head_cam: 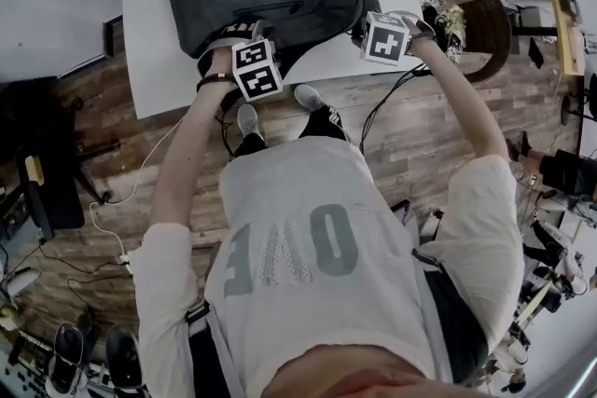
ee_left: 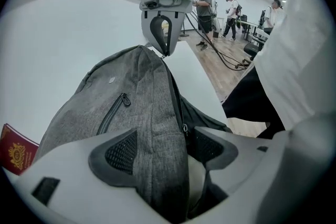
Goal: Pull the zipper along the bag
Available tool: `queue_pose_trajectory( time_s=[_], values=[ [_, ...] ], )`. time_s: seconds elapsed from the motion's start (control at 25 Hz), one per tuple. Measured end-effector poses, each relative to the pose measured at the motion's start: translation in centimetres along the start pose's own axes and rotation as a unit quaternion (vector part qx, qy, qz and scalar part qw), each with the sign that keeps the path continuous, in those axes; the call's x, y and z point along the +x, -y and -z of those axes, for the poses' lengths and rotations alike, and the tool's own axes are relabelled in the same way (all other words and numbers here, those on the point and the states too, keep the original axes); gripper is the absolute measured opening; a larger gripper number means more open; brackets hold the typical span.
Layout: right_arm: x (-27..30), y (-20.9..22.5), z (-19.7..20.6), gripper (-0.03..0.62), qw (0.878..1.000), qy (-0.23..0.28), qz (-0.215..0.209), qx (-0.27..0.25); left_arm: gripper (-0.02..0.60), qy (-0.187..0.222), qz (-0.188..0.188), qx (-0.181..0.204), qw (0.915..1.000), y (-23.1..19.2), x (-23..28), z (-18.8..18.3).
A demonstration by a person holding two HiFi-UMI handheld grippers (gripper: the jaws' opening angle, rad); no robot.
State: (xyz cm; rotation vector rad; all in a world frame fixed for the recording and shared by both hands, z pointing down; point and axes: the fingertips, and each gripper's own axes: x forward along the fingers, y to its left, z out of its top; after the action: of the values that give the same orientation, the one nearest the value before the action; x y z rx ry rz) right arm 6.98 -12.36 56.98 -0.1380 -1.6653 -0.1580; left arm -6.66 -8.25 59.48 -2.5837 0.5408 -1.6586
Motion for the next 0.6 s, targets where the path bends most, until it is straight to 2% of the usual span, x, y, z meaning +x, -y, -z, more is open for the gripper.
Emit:
queue_pose_trajectory(
  time_s=[0.6],
  values=[
    [2.1, -4.6, -8.1, 0.032, 0.994, 0.035, 0.022, 0.105, 0.318, 0.034, -0.017, 0.021, 0.9991, 0.1, -0.5, 0.0]
  ],
)
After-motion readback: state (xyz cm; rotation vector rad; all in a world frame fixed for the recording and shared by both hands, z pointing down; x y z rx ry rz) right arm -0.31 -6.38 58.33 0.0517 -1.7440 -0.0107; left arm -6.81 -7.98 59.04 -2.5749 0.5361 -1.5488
